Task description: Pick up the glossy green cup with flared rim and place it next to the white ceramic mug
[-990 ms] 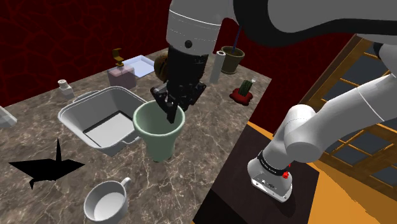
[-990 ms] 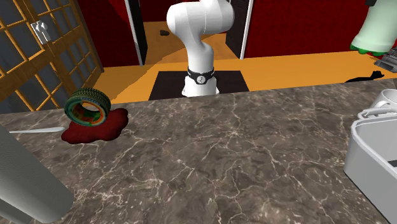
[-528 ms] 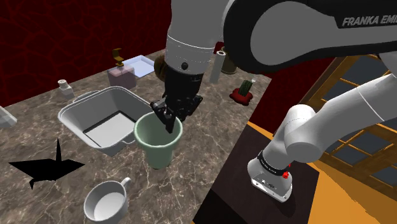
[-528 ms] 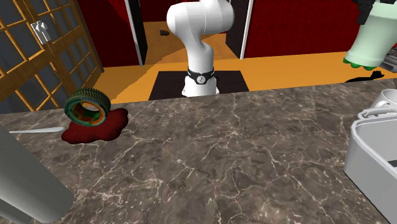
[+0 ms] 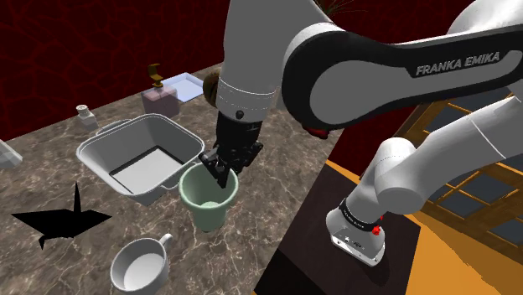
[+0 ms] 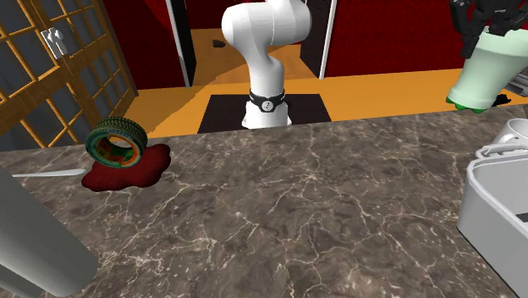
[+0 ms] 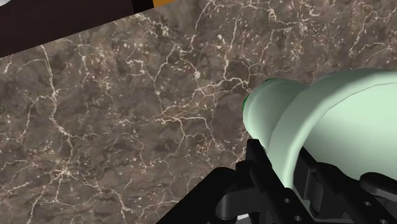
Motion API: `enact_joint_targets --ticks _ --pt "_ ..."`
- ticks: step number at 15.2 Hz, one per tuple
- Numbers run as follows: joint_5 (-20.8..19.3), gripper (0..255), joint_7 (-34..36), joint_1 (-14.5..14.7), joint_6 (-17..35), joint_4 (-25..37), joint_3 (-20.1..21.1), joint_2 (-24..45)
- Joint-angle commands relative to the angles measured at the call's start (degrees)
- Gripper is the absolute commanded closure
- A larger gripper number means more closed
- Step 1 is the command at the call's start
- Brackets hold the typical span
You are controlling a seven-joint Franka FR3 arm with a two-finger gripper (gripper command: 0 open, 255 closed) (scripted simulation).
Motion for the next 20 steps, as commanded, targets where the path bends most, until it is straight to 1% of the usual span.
enact_joint_targets --ticks 1,11,20 --pt "0.16 255 -0.12 0.06 1.56 -1.22 0.32 0.28" --pt "0.83 255 -0.75 0.23 9.69 -7.03 2.05 2.67" --pt "0.92 255 -0.95 0.12 17.45 -11.32 3.82 6.28"
